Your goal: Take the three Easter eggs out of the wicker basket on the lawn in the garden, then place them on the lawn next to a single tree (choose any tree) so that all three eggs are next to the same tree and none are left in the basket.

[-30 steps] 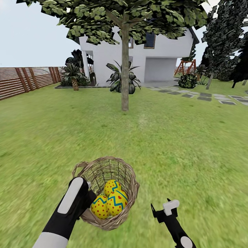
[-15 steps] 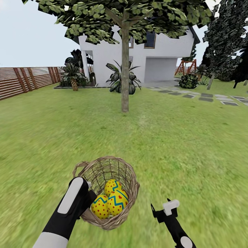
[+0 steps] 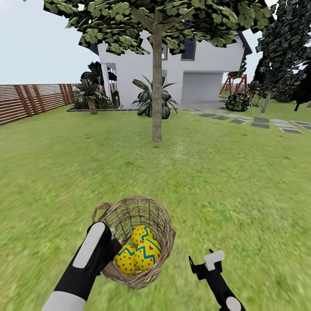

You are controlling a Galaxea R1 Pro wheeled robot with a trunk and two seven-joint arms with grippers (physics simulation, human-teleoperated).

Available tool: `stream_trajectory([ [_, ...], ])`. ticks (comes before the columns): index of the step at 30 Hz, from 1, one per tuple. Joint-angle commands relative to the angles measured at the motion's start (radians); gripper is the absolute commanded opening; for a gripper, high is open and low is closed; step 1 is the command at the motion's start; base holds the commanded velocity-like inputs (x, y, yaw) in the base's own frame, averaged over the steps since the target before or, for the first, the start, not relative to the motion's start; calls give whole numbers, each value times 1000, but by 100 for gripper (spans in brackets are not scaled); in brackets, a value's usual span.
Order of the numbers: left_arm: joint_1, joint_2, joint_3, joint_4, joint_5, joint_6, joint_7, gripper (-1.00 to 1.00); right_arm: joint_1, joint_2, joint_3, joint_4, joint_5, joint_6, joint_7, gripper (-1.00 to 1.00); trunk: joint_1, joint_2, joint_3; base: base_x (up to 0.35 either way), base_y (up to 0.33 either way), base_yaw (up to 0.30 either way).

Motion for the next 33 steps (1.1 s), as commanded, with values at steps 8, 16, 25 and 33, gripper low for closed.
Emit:
stream_trajectory([
  [8, -1, 0, 0, 0, 0, 5, -8, -100, 0, 0, 1, 3, 0, 1, 0, 100, 0, 0, 0, 330, 0, 0],
  [16, 0, 0, -1, 0, 0, 5, -11, -100, 0, 0, -1, 3, 2, 1, 1, 100, 0, 0, 0, 330, 0, 0],
  [25, 0, 0, -1, 0, -1, 5, -11, -100, 0, 0, -1, 3, -1, 2, 0, 100, 0, 0, 0, 330, 0, 0],
  [33, 0, -2, -1, 0, -1, 5, -11, -100, 0, 0, 0, 2, -3, 0, 0, 100, 0, 0, 0, 330, 0, 0],
])
